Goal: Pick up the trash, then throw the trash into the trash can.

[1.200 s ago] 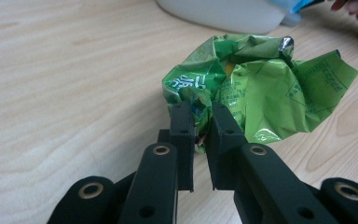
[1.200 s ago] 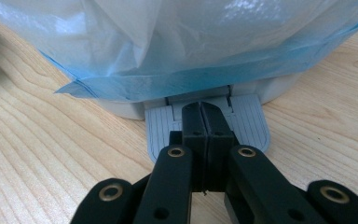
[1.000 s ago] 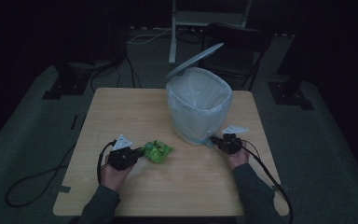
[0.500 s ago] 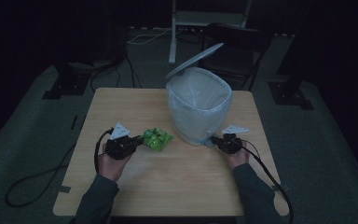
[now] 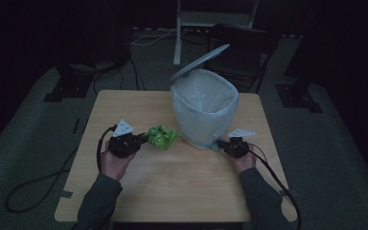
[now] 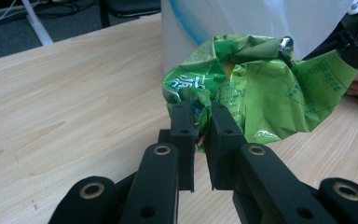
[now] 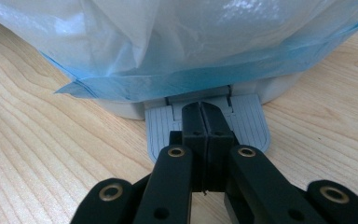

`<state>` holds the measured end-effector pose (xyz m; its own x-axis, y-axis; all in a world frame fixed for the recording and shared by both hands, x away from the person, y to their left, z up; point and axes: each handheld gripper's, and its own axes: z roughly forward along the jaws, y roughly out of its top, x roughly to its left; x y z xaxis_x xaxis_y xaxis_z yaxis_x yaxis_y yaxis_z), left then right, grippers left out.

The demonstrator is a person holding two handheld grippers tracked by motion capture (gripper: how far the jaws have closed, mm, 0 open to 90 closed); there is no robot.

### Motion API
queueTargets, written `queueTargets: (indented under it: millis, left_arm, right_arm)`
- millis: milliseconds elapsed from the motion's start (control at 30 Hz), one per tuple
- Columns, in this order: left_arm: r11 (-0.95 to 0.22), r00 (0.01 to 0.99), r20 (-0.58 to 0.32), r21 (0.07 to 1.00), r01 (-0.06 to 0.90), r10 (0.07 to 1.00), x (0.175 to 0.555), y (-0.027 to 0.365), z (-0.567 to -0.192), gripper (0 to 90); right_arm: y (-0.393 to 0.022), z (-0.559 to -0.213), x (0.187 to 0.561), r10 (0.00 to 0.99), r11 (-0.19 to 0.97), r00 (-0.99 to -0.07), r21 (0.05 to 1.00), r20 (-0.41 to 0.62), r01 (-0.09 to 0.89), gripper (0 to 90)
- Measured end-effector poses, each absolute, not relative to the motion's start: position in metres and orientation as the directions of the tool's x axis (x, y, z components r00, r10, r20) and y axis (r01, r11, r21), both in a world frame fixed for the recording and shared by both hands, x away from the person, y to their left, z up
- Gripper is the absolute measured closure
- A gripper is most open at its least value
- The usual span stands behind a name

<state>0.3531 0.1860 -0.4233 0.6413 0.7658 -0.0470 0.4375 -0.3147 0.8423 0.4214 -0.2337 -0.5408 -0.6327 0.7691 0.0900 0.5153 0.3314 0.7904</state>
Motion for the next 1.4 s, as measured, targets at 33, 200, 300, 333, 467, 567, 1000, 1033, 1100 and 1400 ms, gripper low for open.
queueTargets:
  millis: [33,200,300,333,467,567,1000,1033,1100,1400]
  left_arm:
    - [-0.314,0.642,-0.047,0.844,0.435,0.765,0.353,0.186,-0.422,82.9]
    - [-0.312,0.646,-0.046,0.848,0.429,0.762,0.355,0.186,-0.416,82.9]
    - [-0.309,0.645,-0.045,0.851,0.425,0.763,0.355,0.187,-0.413,83.0]
    - [-0.309,0.646,-0.046,0.851,0.424,0.762,0.355,0.187,-0.413,83.0]
    - [-0.304,0.643,-0.047,0.853,0.425,0.765,0.356,0.189,-0.411,83.0]
    - [-0.302,0.642,-0.048,0.854,0.424,0.765,0.356,0.19,-0.41,83.0]
    - [-0.295,0.643,-0.049,0.86,0.416,0.764,0.357,0.191,-0.403,83.0]
    - [-0.293,0.643,-0.049,0.862,0.414,0.764,0.357,0.192,-0.402,83.0]
    - [-0.292,0.644,-0.049,0.864,0.411,0.764,0.357,0.192,-0.401,83.0]
    - [-0.289,0.648,-0.045,0.87,0.4,0.761,0.358,0.192,-0.392,83.1]
  right_arm:
    - [-0.234,-0.541,0.421,0.769,0.332,-0.633,0.79,0.09,0.515,89.5]
    - [-0.234,-0.541,0.421,0.769,0.332,-0.633,0.79,0.09,0.515,89.5]
    - [-0.234,-0.541,0.421,0.769,0.332,-0.633,0.79,0.09,0.515,89.5]
    - [-0.234,-0.541,0.421,0.769,0.332,-0.633,0.79,0.09,0.515,89.5]
    - [-0.234,-0.541,0.421,0.769,0.331,-0.633,0.79,0.09,0.515,89.5]
    - [-0.234,-0.541,0.421,0.769,0.332,-0.633,0.79,0.09,0.515,89.4]
    - [-0.234,-0.541,0.422,0.768,0.332,-0.634,0.79,0.091,0.516,90.0]
    - [-0.234,-0.541,0.422,0.768,0.332,-0.634,0.79,0.091,0.516,90.0]
    - [-0.234,-0.541,0.422,0.768,0.332,-0.634,0.79,0.091,0.516,90.0]
    - [-0.234,-0.541,0.422,0.768,0.328,-0.633,0.79,0.096,0.518,90.0]
